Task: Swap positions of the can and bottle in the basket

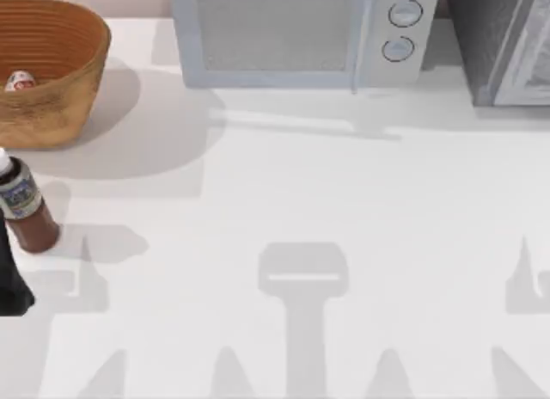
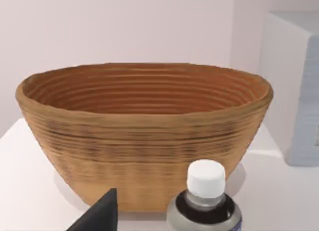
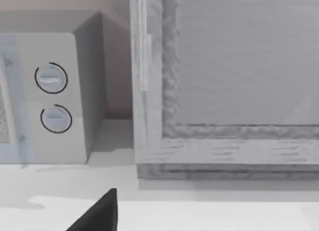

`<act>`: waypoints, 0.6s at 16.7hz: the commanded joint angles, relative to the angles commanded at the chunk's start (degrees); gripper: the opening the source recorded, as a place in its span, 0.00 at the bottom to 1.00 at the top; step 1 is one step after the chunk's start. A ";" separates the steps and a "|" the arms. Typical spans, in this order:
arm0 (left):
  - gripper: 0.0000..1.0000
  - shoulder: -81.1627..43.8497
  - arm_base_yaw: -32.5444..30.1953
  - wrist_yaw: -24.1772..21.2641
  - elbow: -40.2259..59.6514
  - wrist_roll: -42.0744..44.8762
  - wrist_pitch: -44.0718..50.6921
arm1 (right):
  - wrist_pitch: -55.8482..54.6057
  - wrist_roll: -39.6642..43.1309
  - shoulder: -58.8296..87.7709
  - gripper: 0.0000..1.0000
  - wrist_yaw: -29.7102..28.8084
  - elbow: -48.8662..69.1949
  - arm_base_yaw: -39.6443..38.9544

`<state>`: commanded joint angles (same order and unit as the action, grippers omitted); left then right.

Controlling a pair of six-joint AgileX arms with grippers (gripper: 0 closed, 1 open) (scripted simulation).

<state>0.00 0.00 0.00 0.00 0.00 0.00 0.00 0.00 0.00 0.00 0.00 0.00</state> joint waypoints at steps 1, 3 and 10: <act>1.00 0.00 0.00 0.00 0.00 0.00 0.00 | 0.00 0.00 0.00 1.00 0.00 0.00 0.00; 1.00 -0.51 0.04 -0.03 0.29 0.03 0.36 | 0.00 0.00 0.00 1.00 0.00 0.00 0.00; 1.00 -17.86 1.31 -1.60 14.45 1.25 10.69 | 0.00 0.00 0.00 1.00 0.00 0.00 0.00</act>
<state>-17.86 1.31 -1.60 14.45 1.25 10.69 0.00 0.00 0.00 0.00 0.00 0.00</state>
